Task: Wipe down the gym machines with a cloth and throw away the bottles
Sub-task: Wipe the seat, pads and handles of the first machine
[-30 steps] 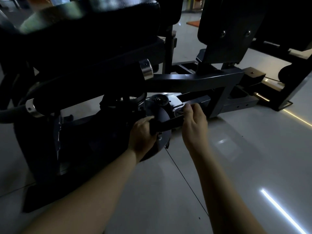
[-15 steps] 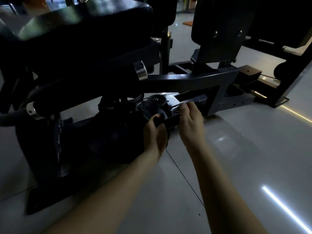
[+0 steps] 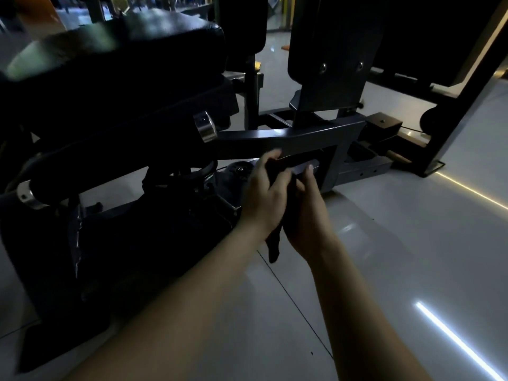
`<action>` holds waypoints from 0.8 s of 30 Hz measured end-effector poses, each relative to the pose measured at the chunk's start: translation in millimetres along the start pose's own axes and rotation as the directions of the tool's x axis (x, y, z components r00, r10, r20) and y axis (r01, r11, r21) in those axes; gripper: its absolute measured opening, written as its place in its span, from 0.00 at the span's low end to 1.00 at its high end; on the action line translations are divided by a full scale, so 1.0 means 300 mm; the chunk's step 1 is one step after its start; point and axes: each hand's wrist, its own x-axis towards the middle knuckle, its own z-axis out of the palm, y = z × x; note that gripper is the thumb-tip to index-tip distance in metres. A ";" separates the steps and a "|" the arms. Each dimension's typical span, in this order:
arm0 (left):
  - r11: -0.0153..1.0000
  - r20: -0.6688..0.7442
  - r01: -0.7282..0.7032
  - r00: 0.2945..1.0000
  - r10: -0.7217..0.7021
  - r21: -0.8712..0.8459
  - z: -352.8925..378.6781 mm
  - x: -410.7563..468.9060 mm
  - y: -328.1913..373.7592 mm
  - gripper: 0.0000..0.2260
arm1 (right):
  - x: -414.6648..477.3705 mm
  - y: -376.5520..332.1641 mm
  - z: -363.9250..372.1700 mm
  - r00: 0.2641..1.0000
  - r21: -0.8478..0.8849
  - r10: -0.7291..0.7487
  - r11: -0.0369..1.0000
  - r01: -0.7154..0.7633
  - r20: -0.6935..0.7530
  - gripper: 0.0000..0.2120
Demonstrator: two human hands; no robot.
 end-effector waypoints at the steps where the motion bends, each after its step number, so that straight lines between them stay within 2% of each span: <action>1: 0.994 -0.029 0.085 0.996 -0.084 0.062 -0.019 0.013 -0.018 0.10 | 0.000 0.005 0.002 0.999 -0.054 0.000 0.999 -0.002 -0.039 0.31; 3: 0.965 -0.082 0.235 0.970 -0.227 0.112 -0.054 0.046 -0.057 0.14 | -0.002 0.025 0.013 0.995 -0.164 0.001 0.986 -0.017 -0.098 0.30; 6: 0.939 -0.008 0.257 0.965 -0.262 0.228 -0.065 0.132 -0.081 0.14 | 0.009 0.056 0.014 0.982 -0.391 -0.106 0.920 0.036 -0.158 0.20; 9: 0.900 0.068 0.269 0.948 -0.309 0.344 -0.080 0.189 -0.082 0.11 | 0.009 0.029 0.022 0.974 -0.516 -0.173 0.853 0.072 -0.149 0.14; 11: 0.931 0.034 0.255 0.961 -0.273 0.261 -0.079 0.213 -0.112 0.04 | 0.011 0.021 0.018 0.978 -0.546 -0.159 0.836 0.060 -0.134 0.14; 12: 0.942 -0.016 0.231 0.972 -0.234 0.245 -0.076 0.209 -0.124 0.07 | 0.005 0.018 0.019 0.979 -0.549 -0.156 0.834 0.059 -0.131 0.13; 15: 0.915 -0.169 0.112 0.984 -0.049 0.388 -0.095 0.152 -0.183 0.15 | -0.002 0.013 0.019 0.972 -0.543 -0.162 0.839 0.046 -0.168 0.12; 17: 0.874 -0.151 0.003 0.985 0.081 0.486 -0.138 0.103 -0.250 0.16 | -0.018 0.011 0.020 0.972 -0.476 -0.131 0.879 0.023 -0.195 0.13; 21: 0.729 -0.091 -0.034 0.987 0.132 0.684 -0.158 -0.003 -0.316 0.16 | -0.053 0.044 0.025 0.975 -0.346 0.038 0.931 -0.114 -0.220 0.23; 24: 0.448 0.036 -0.043 0.999 0.024 0.893 -0.104 -0.060 -0.288 0.31 | -0.061 0.065 0.049 0.959 -0.307 0.068 0.939 -0.154 -0.275 0.27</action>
